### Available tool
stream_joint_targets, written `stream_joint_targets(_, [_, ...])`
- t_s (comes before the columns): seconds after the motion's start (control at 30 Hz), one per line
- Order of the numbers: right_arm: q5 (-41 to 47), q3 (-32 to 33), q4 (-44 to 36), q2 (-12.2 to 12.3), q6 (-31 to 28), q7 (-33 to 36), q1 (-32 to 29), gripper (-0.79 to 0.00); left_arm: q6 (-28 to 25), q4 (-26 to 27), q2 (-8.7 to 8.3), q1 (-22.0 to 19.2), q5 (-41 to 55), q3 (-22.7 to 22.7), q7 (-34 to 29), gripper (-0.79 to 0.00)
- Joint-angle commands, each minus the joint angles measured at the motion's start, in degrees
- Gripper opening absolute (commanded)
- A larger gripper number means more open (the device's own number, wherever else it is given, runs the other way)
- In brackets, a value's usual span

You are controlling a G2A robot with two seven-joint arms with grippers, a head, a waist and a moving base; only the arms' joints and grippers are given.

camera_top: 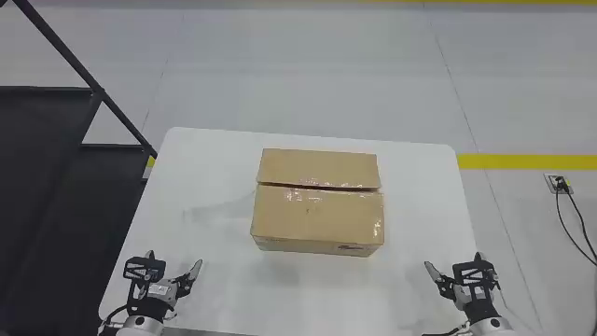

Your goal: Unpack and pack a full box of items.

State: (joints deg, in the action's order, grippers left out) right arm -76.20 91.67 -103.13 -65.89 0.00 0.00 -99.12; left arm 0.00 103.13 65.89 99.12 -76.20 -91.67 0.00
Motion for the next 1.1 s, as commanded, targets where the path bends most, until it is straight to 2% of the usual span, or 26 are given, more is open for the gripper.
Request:
stream_joint_targets(0.0, [0.0, 0.0, 0.0, 0.0, 0.0, 0.0, 0.0, 0.000, 0.0, 0.0, 0.00, 0.0, 0.0, 0.0, 0.0, -0.001])
stream_joint_targets(0.07, [0.0, 0.0, 0.0, 0.0, 0.0, 0.0, 0.0, 0.000, 0.0, 0.0, 0.00, 0.0, 0.0, 0.0, 0.0, 0.000])
stream_joint_targets(0.17, [1.1, -0.5, -0.4, 0.0, -3.0, -0.2, 0.4, 0.000, 0.8, 0.1, 0.24, -0.4, 2.3, 0.2, -1.1, 0.000])
stream_joint_targets(0.33, [7.4, -0.6, -5.9, -0.2, -7.5, -0.7, 0.4, 0.000, -0.4, 1.4, 0.60, -2.5, 9.4, -0.7, -0.8, 0.000])
stream_joint_targets(0.47, [15.3, -1.7, -10.9, -0.3, -11.9, 4.7, 2.7, 0.000, -1.6, 3.6, 0.61, -4.0, 10.3, -1.7, -0.1, 0.000])
stream_joint_targets(0.6, [24.8, -3.7, -13.7, -0.5, -13.2, 12.9, 8.1, 0.000, -5.6, 6.7, 0.60, -4.8, 17.8, -3.6, -2.9, 0.000])
stream_joint_targets(0.63, [25.1, -4.1, -14.0, -0.5, -12.3, 14.7, 9.6, 0.000, -6.3, 7.4, 0.55, -4.7, 18.3, -4.3, -3.1, 0.000])
stream_joint_targets(0.93, [25.1, -4.1, -14.0, -0.5, -12.3, 14.7, 9.6, 0.000, -6.3, 7.4, 0.55, -4.7, 18.3, -4.3, -3.1, 0.000])
stream_joint_targets(1.0, [32.4, -4.6, -12.1, -0.6, -15.7, 15.2, 10.4, 0.000, -6.6, 7.2, 0.59, -4.9, 19.1, -3.9, -3.5, 0.000])
stream_joint_targets(1.07, [38.9, -4.0, -9.1, -0.7, -16.6, 15.6, 13.2, 0.000, -7.0, 7.4, 0.58, -6.4, 19.1, -3.5, -4.9, 0.000])
